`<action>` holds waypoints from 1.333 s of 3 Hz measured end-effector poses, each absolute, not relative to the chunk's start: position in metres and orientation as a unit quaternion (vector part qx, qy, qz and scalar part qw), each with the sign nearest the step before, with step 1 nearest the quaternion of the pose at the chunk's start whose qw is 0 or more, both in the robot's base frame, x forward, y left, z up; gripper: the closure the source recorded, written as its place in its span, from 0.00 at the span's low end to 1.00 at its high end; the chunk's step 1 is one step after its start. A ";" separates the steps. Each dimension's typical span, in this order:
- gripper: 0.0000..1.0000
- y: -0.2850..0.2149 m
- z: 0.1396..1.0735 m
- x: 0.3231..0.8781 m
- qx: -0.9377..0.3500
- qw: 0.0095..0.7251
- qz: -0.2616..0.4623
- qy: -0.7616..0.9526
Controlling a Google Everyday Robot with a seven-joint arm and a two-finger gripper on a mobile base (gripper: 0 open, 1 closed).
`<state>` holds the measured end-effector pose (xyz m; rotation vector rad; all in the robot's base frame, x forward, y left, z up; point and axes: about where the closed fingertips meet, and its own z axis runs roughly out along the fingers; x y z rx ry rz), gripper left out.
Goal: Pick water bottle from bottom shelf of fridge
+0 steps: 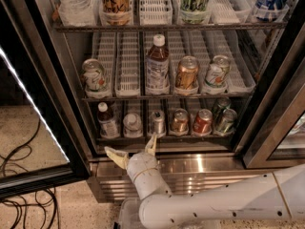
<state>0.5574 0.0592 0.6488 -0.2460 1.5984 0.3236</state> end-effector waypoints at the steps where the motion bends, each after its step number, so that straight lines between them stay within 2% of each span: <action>1: 0.00 0.059 0.649 0.557 -0.109 0.679 0.144 0.712; 4: 0.02 0.073 0.645 0.573 -0.105 0.701 0.149 0.689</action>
Offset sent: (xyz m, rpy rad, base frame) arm 0.0128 0.0164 -0.0047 0.0268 -0.0493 0.0199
